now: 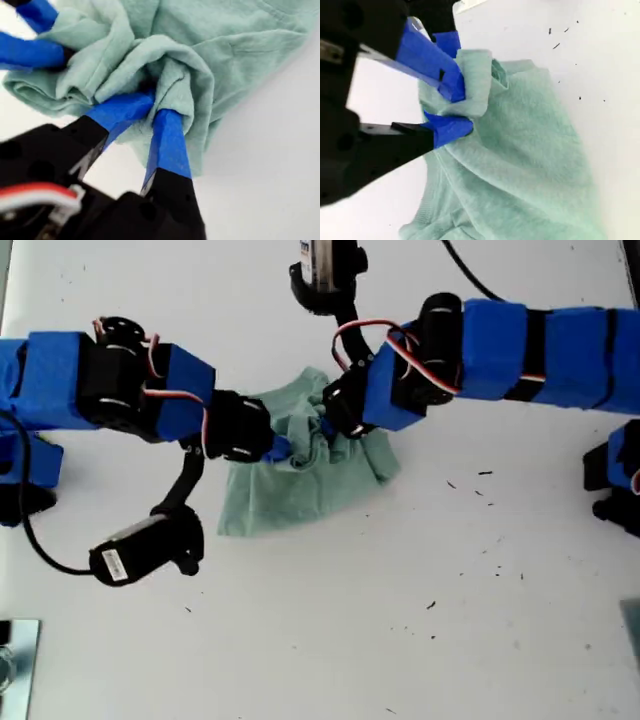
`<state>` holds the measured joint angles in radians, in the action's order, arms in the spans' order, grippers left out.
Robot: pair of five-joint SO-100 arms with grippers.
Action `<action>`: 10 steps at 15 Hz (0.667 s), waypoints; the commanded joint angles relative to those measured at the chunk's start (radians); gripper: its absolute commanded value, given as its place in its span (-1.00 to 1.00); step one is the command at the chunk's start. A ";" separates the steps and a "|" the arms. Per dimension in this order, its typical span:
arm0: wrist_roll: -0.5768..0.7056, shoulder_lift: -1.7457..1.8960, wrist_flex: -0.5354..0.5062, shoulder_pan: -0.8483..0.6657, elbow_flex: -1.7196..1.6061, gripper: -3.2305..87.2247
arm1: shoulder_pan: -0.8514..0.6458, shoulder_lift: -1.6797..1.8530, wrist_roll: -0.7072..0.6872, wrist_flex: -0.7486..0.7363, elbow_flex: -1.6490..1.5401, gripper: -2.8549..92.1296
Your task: Fold t shirt
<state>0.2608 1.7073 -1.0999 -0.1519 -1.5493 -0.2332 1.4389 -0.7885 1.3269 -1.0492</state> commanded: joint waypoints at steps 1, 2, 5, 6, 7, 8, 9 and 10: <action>0.017 0.264 0.051 -0.109 -0.158 -0.34 | -0.086 0.063 -0.083 -0.006 0.044 0.08; 0.009 0.411 0.064 -0.186 -0.307 -0.34 | -0.147 0.141 -0.069 0.002 -0.017 -0.05; 0.012 0.957 0.135 -0.350 -0.775 -0.38 | -0.385 0.574 0.021 -0.084 -0.466 -0.19; -0.003 1.062 0.123 -0.354 -0.865 -0.39 | -0.445 0.744 0.049 -0.120 -0.644 -0.22; -0.038 1.155 0.130 -0.324 -0.959 -0.41 | -0.479 0.894 0.044 -0.144 -0.790 -0.25; -0.081 1.266 0.143 -0.288 -1.065 -0.43 | -0.495 1.012 0.055 -0.124 -0.896 -0.25; -0.109 1.411 0.152 -0.258 -1.186 -0.46 | -0.497 1.118 0.078 -0.107 -1.003 -0.25; -0.137 1.583 0.146 -0.218 -1.308 -0.45 | -0.489 1.230 0.104 -0.097 -1.121 -0.25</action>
<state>0.1641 3.0787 -0.9695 -0.4295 -2.7443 -0.7194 2.4927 -0.7118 1.2226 -2.0601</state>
